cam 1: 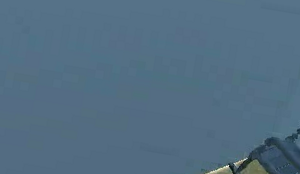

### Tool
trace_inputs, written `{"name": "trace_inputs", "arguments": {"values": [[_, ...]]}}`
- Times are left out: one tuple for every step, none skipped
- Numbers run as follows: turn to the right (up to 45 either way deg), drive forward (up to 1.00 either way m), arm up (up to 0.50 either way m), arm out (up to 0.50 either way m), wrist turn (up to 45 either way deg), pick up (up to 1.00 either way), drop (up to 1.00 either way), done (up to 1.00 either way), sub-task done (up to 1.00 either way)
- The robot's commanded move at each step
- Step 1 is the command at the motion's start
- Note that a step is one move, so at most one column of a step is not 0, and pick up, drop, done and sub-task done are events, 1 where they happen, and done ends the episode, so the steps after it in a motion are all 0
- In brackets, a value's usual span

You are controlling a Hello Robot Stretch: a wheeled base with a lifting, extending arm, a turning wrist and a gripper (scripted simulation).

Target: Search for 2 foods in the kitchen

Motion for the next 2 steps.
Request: {"name": "trace_inputs", "arguments": {"values": [[45.0,0.00,0.00,0.00,0.0,0.00,0.00,0.00,0.00],[45.0,0.00,0.00,0.00,0.0,0.00,0.00,0.00,0.00]]}}
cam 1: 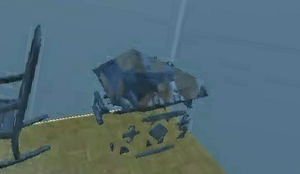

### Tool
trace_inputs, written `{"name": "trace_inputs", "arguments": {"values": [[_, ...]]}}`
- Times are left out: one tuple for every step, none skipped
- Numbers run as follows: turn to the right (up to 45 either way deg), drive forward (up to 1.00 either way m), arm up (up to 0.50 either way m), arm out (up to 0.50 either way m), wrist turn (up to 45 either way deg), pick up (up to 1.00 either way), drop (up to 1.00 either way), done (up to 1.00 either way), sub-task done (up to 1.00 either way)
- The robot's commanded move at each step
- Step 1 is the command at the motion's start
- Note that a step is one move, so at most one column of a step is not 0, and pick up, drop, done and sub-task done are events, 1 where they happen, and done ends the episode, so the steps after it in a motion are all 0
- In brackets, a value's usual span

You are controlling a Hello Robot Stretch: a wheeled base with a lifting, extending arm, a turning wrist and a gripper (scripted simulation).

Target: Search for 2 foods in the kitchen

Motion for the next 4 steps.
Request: {"name": "trace_inputs", "arguments": {"values": [[45.0,0.00,0.00,0.00,0.0,0.00,0.00,0.00,0.00],[42.0,0.00,0.00,0.00,0.0,0.00,0.00,0.00,0.00],[0.0,1.00,0.00,0.00,0.0,0.00,0.00,0.00,0.00],[0.0,0.30,0.00,0.00,0.0,0.00,0.00,0.00,0.00]]}}
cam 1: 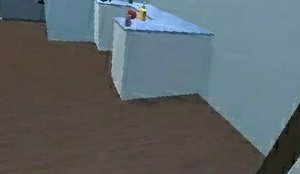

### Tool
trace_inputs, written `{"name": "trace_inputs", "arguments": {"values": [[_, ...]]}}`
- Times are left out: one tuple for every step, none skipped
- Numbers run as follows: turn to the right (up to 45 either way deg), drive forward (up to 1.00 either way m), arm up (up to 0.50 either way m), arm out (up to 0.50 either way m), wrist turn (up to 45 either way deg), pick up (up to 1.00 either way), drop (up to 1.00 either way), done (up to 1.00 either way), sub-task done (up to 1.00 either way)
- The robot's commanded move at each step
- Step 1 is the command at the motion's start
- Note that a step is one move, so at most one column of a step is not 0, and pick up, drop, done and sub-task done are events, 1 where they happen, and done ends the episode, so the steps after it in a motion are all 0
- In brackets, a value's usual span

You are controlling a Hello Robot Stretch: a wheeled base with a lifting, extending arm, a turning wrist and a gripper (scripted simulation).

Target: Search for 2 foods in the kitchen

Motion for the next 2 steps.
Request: {"name": "trace_inputs", "arguments": {"values": [[-18.0,0.00,0.00,0.00,0.0,0.00,0.00,0.00,0.00],[0.0,1.00,0.00,0.00,0.0,0.00,0.00,0.00,0.00]]}}
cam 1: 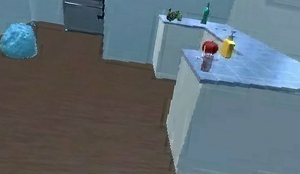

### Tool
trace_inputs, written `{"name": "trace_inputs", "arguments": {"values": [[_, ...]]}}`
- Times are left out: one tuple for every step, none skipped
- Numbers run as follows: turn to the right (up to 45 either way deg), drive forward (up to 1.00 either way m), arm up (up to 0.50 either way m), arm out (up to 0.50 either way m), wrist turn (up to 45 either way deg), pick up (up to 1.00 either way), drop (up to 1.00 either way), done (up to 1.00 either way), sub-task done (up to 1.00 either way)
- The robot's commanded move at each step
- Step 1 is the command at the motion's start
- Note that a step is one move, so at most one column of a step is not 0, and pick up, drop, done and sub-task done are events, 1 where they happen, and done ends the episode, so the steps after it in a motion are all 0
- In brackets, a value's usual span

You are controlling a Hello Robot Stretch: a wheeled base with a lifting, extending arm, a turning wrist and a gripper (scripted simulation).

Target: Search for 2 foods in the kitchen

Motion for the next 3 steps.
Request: {"name": "trace_inputs", "arguments": {"values": [[-6.0,0.00,0.00,0.00,0.0,0.00,0.00,0.00,0.00],[0.0,0.50,0.00,0.00,0.0,0.00,0.00,0.00,0.00],[30.0,0.00,0.00,0.00,0.0,0.00,0.00,0.00,0.00]]}}
